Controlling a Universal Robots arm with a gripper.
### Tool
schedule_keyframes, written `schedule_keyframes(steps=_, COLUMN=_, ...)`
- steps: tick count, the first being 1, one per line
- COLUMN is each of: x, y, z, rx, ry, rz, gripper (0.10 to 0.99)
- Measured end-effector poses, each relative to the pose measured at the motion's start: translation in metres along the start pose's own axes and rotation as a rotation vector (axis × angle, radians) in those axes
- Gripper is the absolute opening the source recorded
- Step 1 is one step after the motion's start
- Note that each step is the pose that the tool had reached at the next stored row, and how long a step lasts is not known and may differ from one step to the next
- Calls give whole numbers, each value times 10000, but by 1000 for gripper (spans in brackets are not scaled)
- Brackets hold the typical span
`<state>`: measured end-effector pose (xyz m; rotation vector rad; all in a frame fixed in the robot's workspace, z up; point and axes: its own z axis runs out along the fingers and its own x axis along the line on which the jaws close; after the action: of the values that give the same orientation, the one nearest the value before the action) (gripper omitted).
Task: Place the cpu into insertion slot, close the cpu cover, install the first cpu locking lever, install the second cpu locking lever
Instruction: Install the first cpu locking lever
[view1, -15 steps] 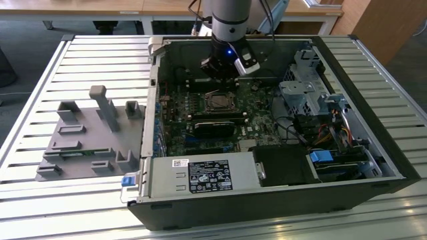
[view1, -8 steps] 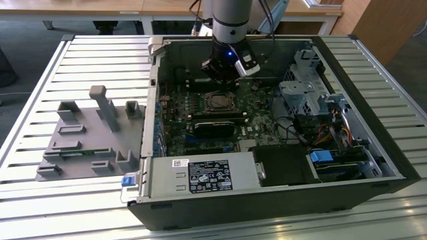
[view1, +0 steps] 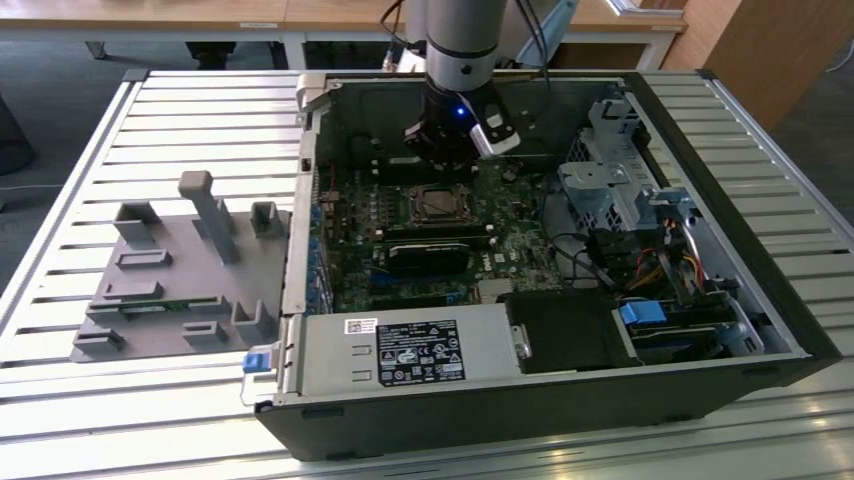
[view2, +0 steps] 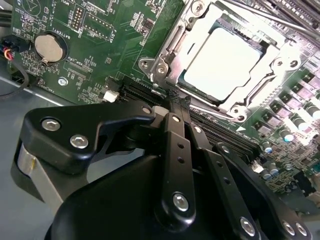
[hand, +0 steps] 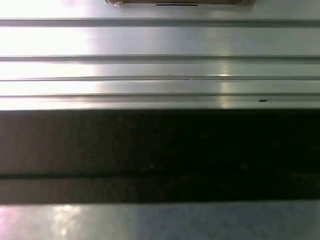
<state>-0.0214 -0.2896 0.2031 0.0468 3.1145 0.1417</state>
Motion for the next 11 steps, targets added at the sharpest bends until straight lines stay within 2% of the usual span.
schedule_keyframes(steps=2, x=-2, y=-1, z=7, rx=21, ry=-1, rz=0, gripper=106)
schedule_keyframes(steps=11, x=-6, y=-3, z=37, rx=232, ry=-6, rz=0, gripper=106)
